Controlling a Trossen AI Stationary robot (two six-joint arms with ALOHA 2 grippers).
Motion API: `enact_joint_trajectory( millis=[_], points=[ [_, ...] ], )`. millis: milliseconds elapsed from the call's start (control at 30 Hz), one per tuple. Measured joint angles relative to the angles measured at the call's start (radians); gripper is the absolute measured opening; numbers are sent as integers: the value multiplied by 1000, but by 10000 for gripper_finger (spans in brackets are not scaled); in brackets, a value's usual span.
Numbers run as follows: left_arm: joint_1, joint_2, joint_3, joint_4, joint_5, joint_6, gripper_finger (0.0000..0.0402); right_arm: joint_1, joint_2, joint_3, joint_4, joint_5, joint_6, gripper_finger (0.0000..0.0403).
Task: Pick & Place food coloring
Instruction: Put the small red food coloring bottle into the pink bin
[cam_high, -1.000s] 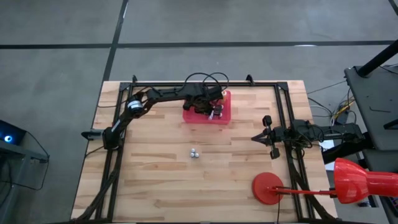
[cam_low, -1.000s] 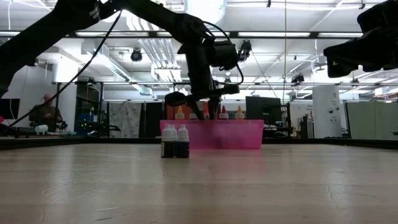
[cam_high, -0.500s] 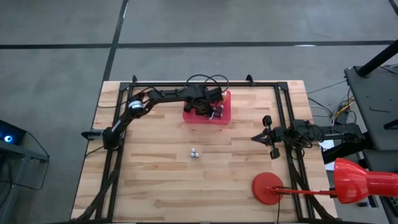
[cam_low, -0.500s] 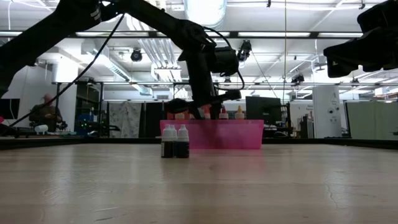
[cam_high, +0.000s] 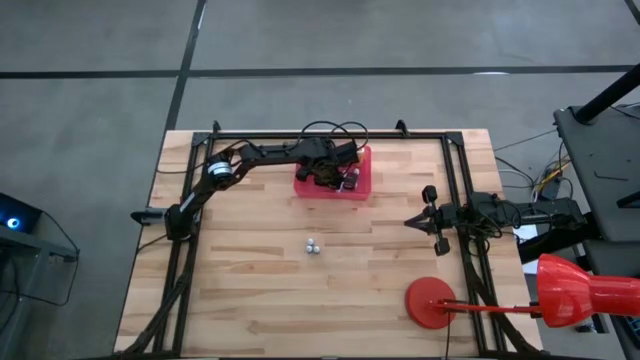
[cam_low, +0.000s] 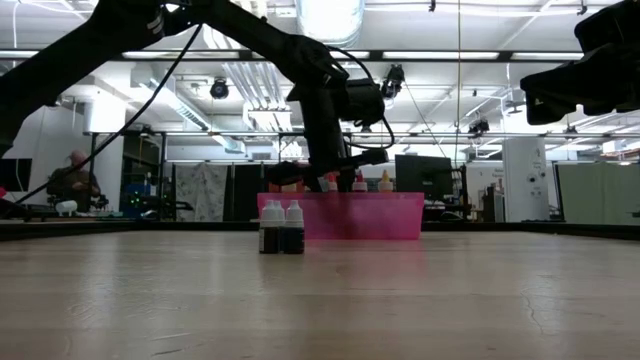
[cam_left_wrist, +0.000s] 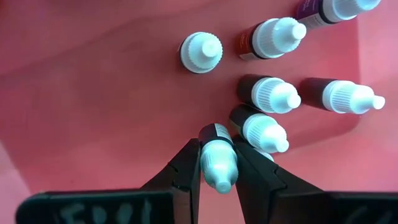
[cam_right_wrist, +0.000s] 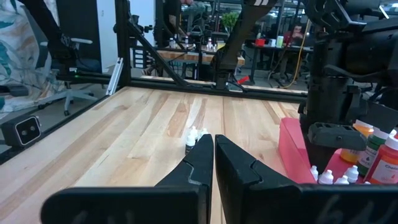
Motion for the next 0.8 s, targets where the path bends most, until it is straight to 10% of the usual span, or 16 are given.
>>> enact_joint_trajectory(
  millis=[800],
  points=[
    [0, 0, -6, -1, -10, 30, 55, 0, 0, 0, 0, 0, 0, 8]
  ],
)
